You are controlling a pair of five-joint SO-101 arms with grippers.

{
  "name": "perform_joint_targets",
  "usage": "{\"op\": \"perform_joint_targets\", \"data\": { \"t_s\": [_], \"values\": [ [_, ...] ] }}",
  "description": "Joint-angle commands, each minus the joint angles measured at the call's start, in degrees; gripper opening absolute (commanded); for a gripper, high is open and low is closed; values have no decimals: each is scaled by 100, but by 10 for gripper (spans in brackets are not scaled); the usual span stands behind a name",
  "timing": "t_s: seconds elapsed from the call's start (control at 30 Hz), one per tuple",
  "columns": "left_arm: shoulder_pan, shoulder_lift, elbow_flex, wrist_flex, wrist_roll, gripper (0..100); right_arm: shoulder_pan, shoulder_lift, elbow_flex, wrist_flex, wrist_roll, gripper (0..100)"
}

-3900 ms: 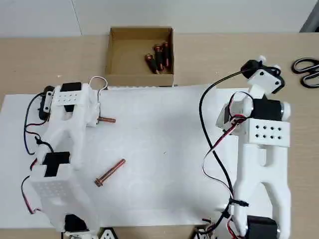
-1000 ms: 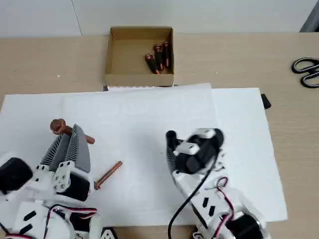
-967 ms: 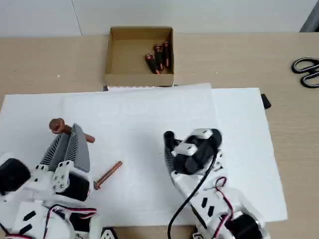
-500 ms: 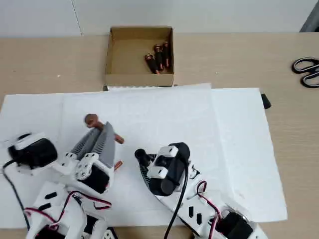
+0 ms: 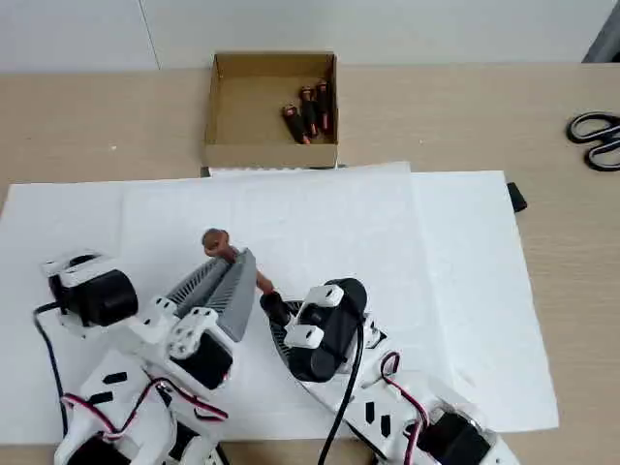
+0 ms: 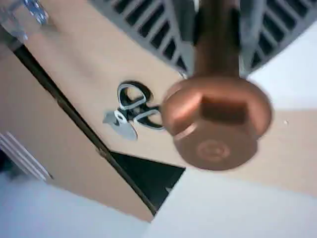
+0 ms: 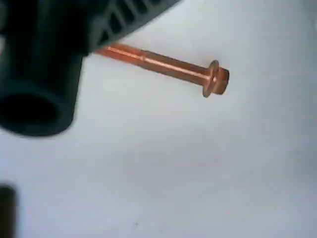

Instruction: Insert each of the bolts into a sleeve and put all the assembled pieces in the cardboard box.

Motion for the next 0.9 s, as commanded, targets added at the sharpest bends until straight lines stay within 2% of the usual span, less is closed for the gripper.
{"op": "perform_joint_targets", "data": {
  "t_s": [0.0,0.87],
  "values": [
    [123,-44,-31,141,-9,6,-4,-48,-62,-312,62,2],
    [105,-35,22,158,-712,6,4,-48,-299,-259,62,2]
  ]
}}
